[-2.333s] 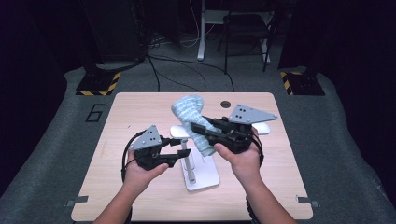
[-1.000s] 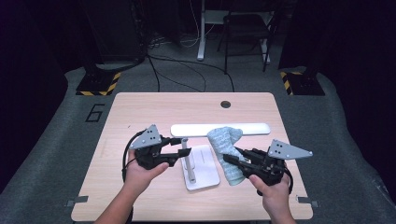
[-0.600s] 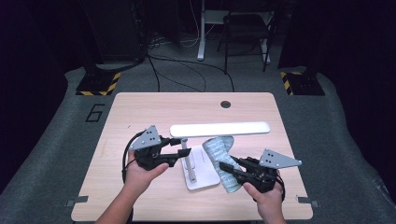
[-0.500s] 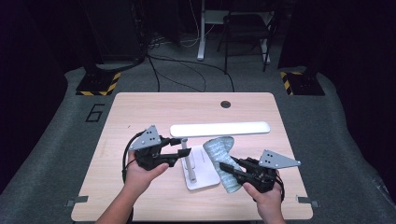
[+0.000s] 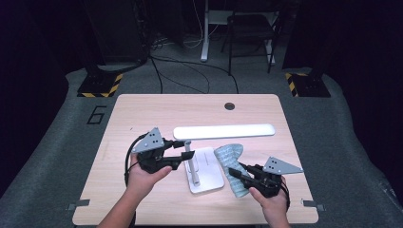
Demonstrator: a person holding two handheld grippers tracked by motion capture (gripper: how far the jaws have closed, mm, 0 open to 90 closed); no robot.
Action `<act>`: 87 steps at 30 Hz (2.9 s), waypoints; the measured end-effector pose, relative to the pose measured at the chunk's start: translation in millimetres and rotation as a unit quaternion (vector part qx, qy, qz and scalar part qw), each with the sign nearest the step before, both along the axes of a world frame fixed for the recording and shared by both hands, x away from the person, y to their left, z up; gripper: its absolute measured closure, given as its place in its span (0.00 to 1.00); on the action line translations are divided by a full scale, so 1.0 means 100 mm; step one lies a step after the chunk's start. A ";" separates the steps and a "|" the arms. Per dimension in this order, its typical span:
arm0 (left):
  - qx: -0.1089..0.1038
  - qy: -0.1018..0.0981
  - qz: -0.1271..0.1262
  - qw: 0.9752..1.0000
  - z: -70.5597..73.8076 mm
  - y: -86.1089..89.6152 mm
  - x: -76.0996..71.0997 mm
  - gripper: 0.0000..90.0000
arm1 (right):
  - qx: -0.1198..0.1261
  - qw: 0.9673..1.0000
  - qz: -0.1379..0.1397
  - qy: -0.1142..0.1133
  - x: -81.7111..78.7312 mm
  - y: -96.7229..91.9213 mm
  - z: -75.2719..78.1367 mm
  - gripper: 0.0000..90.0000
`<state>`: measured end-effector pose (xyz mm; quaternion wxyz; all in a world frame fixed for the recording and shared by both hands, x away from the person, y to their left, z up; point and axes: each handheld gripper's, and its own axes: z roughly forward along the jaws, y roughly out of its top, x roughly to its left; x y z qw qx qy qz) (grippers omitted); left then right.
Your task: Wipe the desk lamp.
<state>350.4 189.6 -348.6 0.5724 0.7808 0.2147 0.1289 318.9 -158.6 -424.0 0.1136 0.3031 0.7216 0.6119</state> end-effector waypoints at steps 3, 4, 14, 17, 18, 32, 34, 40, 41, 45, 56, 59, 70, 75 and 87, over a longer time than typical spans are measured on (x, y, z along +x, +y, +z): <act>0.001 0.000 -0.001 1.000 0.00 0.00 0.00 0.58 | -0.008 1.000 -0.012 0.004 0.02 -0.04 -0.08 0.77; 0.002 0.001 -0.003 1.000 0.00 0.00 0.00 0.58 | -0.008 1.000 -0.015 0.009 0.03 -0.05 -0.10 0.77; 0.002 0.003 -0.005 1.000 0.01 0.01 0.01 0.58 | -0.031 0.997 -0.064 0.039 0.16 -0.20 -0.42 0.76; 0.002 0.004 -0.003 1.000 0.01 0.00 0.01 0.58 | -0.040 0.995 -0.076 0.045 0.19 -0.25 -0.50 0.76; 0.003 0.005 -0.005 1.000 0.01 0.00 0.02 0.58 | -0.041 0.995 -0.081 0.047 0.20 -0.27 -0.53 0.76; 0.019 0.009 -0.006 1.000 -0.04 -0.02 0.01 0.54 | -0.080 0.989 -0.104 0.065 0.26 -0.29 -0.73 0.75; 0.021 0.010 -0.008 1.000 -0.03 -0.02 0.01 0.54 | -0.092 0.987 -0.109 0.075 0.26 -0.27 -0.75 0.74; 0.012 0.011 -0.015 1.000 -0.04 -0.02 0.00 0.48 | -0.115 0.976 -0.104 0.152 0.36 -0.25 -0.92 0.72; 0.012 0.008 -0.015 1.000 -0.04 -0.02 0.00 0.48 | -0.112 0.976 -0.103 0.153 0.37 -0.26 -0.92 0.71; 0.008 0.005 -0.015 1.000 -0.03 -0.02 0.01 0.44 | -0.104 0.976 -0.107 0.159 0.37 -0.28 -0.93 0.68; 0.009 0.021 -0.020 1.000 -0.02 -0.01 0.02 0.35 | -0.051 0.979 -0.120 0.158 0.34 -0.37 -0.90 0.51; 0.019 0.022 -0.023 0.999 -0.02 0.00 0.03 0.37 | -0.044 0.980 -0.121 0.149 0.32 -0.36 -0.88 0.47; 0.014 0.018 -0.031 0.999 0.00 0.04 0.02 0.46 | -0.043 0.983 -0.119 0.130 0.29 -0.34 -0.85 0.38; 0.010 0.020 -0.037 0.999 0.00 0.06 0.01 0.47 | -0.037 0.985 -0.109 0.126 0.27 -0.31 -0.84 0.33; 0.020 0.017 -0.034 0.999 -0.02 0.04 0.03 0.57 | -0.042 0.988 -0.100 0.107 0.25 -0.22 -0.79 0.29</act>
